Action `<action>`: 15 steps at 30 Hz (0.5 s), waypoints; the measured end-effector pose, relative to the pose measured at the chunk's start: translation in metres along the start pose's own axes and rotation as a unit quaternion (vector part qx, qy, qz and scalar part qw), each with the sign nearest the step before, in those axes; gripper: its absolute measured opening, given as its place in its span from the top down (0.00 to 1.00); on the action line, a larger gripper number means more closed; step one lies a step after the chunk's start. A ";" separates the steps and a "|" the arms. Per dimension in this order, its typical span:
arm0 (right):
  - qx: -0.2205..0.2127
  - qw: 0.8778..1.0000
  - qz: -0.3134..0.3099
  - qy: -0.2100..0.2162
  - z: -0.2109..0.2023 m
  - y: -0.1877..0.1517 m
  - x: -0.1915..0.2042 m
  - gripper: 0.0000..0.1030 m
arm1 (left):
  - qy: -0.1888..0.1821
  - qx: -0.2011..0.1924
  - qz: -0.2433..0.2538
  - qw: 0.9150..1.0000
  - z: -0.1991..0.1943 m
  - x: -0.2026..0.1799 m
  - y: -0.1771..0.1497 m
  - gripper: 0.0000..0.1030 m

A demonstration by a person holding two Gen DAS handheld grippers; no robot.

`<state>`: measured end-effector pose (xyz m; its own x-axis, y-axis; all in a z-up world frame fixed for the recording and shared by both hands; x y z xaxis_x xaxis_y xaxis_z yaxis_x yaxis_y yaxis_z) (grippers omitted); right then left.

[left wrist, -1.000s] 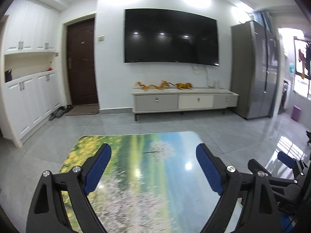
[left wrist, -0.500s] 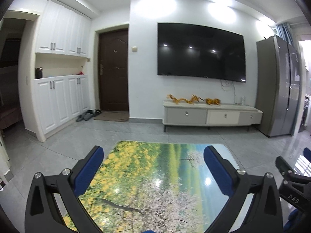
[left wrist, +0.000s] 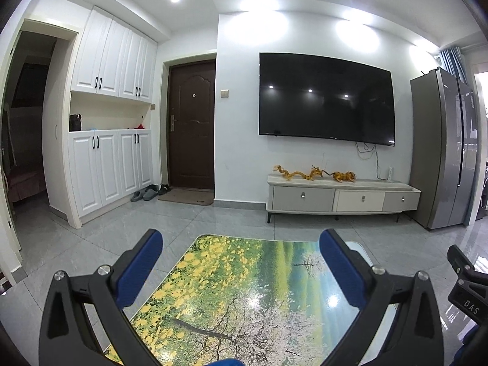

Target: Collect trash

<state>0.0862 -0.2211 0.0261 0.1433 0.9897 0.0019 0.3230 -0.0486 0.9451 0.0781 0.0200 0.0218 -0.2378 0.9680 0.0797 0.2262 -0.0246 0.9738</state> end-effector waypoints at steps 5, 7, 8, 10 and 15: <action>0.003 1.000 0.006 -0.002 0.002 -0.003 -0.004 0.00 | 0.000 0.001 0.004 1.000 0.000 -0.002 -0.001 0.00; 0.004 1.000 0.007 -0.003 0.003 -0.003 -0.004 0.00 | 0.000 0.001 0.005 1.000 -0.001 -0.004 -0.001 0.00; 0.004 1.000 0.007 -0.003 0.002 -0.004 -0.004 0.00 | -0.001 0.001 0.006 1.000 -0.002 -0.005 -0.003 0.00; 0.005 1.000 0.007 -0.002 0.003 -0.005 -0.004 0.00 | -0.002 0.001 0.008 1.000 -0.002 -0.006 -0.004 0.00; 0.006 1.000 0.010 -0.003 0.002 -0.006 -0.003 0.00 | -0.001 -0.002 0.011 1.000 -0.005 -0.008 -0.006 0.00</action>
<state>0.0857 -0.2245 0.0196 0.1560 0.9876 0.0181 0.3304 -0.0695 0.9413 0.0744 0.0115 0.0166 -0.2311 0.9678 0.1003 0.2282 -0.0463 0.9725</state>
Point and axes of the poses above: each gripper's, at about its wrist camera, not at the fingertips, and z roughly the way its jaws point, x to its left, y to its top, the point moved 5 cm from there along z, roughly the way its jaws point, and after that the axes turned 5 degrees about z, right-handed, at the moved point
